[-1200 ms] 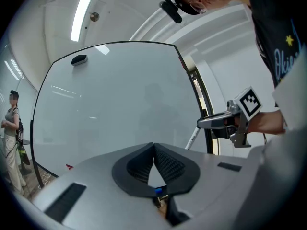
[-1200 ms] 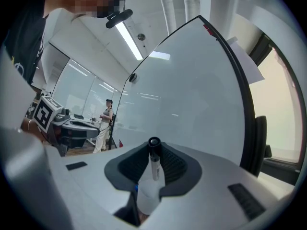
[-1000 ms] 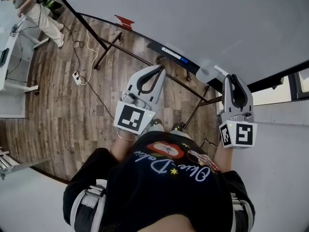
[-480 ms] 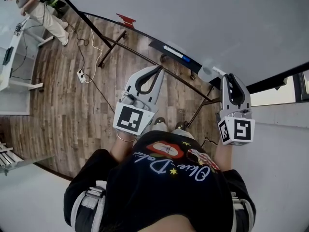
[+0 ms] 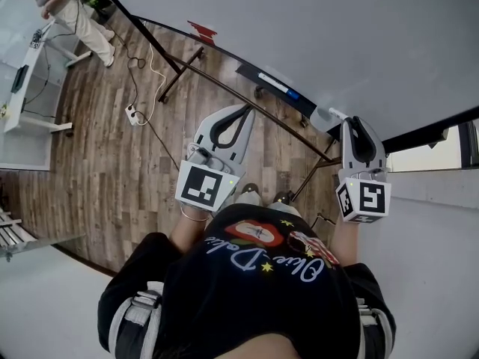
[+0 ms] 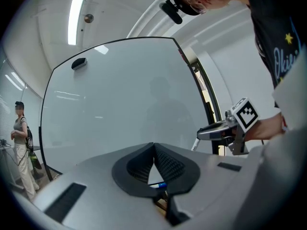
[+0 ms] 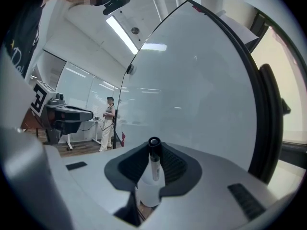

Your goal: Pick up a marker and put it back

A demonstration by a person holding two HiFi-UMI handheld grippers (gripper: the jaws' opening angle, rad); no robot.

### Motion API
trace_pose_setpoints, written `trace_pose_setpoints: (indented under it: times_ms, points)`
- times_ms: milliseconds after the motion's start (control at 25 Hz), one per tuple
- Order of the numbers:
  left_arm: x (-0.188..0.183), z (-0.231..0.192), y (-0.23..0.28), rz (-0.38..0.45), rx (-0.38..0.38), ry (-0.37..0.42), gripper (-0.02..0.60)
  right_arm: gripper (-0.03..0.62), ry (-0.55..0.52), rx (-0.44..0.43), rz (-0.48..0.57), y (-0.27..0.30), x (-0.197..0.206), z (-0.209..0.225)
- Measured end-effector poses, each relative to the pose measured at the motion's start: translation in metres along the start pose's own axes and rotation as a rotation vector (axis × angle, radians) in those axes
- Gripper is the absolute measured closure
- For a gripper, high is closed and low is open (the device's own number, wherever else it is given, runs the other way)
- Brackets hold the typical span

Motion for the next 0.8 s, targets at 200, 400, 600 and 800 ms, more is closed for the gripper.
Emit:
trace_pose_setpoints:
  times_ms: [200, 400, 600, 800]
  points:
    - [-0.002, 0.001, -0.002, -0.004, -0.007, 0.008, 0.577, 0.523, -0.011, -0.023, -0.024, 0.006, 0.012, -0.004]
    - [-0.002, -0.002, -0.004, -0.023, -0.027, 0.017, 0.578, 0.523, 0.000, -0.032, -0.034, 0.014, 0.023, -0.003]
    - [-0.001, -0.002, -0.007, -0.028, -0.040, 0.016, 0.577, 0.523, -0.003, -0.040, -0.039, 0.020, 0.033, -0.005]
    - [0.000, -0.001, -0.009, -0.032, -0.047, 0.028, 0.577, 0.523, 0.002, -0.049, -0.048, 0.025, 0.043, -0.009]
Point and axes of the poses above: the fingertips, and each gripper's own axes: y forward along the fingers, z to its right, x out of its underside, the point moved 1 cm from there along -y, backward along the fingers, and after that the axes turned 5 degrees about -y, right-handed, at the moved point
